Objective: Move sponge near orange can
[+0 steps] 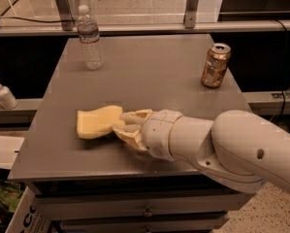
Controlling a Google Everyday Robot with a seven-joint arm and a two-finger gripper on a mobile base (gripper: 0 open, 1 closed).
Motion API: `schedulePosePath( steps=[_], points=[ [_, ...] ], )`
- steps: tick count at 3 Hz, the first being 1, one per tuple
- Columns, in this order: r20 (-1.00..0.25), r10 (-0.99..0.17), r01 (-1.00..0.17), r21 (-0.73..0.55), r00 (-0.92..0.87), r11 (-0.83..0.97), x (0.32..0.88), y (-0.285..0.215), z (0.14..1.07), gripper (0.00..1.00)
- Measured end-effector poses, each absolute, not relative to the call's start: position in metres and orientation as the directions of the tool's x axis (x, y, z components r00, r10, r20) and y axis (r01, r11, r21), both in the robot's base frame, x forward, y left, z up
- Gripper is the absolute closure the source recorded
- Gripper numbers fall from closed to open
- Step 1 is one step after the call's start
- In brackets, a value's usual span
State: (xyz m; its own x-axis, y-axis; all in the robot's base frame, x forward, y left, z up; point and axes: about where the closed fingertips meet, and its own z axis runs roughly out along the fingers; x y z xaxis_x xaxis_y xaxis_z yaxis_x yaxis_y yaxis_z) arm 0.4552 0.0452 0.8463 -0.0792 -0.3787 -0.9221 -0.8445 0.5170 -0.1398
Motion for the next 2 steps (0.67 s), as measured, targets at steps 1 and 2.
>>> schedulePosePath(
  steps=[1,2],
  points=[
    [-0.922,-0.377,-0.794,-0.161,-0.092,0.587,0.464,0.009,0.855,1.00],
    [-0.923,-0.368,-0.725,-0.174,-0.116,0.666,0.478,-0.033,0.866,1.00]
  ],
)
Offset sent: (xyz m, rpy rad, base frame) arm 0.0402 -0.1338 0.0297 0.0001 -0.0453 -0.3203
